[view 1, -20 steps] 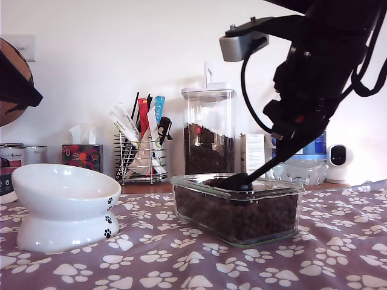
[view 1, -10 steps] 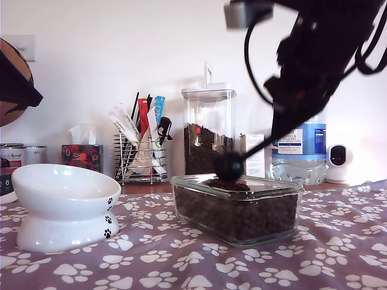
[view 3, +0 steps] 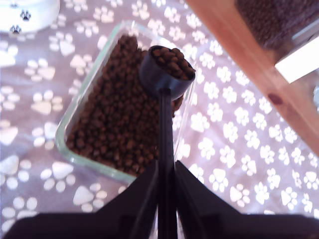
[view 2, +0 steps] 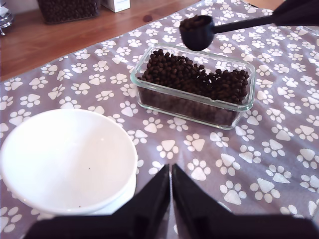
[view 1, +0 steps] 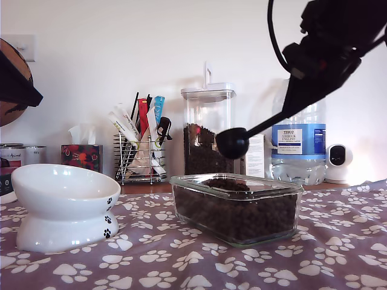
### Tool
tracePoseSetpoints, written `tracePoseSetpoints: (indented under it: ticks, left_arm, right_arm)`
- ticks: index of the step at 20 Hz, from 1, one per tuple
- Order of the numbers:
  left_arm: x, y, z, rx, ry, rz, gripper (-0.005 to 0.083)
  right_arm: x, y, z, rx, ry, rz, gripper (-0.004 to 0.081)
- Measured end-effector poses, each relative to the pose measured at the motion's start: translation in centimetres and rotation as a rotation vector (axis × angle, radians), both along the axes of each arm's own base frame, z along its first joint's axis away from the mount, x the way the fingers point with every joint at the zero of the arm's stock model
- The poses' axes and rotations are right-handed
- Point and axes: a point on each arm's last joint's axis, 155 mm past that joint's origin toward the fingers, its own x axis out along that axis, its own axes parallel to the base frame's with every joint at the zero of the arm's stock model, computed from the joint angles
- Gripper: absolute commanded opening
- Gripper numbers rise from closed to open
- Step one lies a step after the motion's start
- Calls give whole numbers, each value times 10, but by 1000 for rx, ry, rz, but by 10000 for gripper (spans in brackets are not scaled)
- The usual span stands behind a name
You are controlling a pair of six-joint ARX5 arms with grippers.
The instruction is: Measure one spoon of cat food and pour it into the food bowl
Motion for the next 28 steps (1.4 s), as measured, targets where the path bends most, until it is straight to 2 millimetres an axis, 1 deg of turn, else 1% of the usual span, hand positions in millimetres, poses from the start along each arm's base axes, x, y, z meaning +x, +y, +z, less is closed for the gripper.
tracePoseSetpoints:
  ticks: [3,6,8,10,12,14,16,19,22,26,28]
  left_arm:
    - [0,0,0,0,0,0,-20]
    - [0,0,0,0,0,0,-20]
    - [0,0,0,0,0,0,-20]
    - [0,0,0,0,0,0,-20]
    - [0,0,0,0,0,0,-20]
    - [0,0,0,0,0,0,-20]
    - [0,0,0,0,0,0,-20]
    - [0,0,0,0,0,0,-20]
    - [0,0,0,0,0,0,-20]
    - [0,0,0,0,0,0,-20]
    - [0,0,0,0,0,0,-20]
  right_arm:
    - [1,4,1,8,-11,7,-13]
    - [-3,19,2,-1,-29,65,-13]
    - [-5,29,-8,-21,-15,89,-13]
    - [-5,32,-18,-44,4,96,-13]
    - [-5,32,-19,-46,6,95,-13]
    - [-3,34,-16,-39,-8,96,-13]
    - [-3,40,-15,-64,-22,132,-13]
    - [-3,62,-10,-125,-63,234,-13]
    - [-1,81,-8,-150,-72,276,-13]
    - [9,105,17,-173,-141,332,-13]
    - [10,117,26,-209,-180,385,-13]
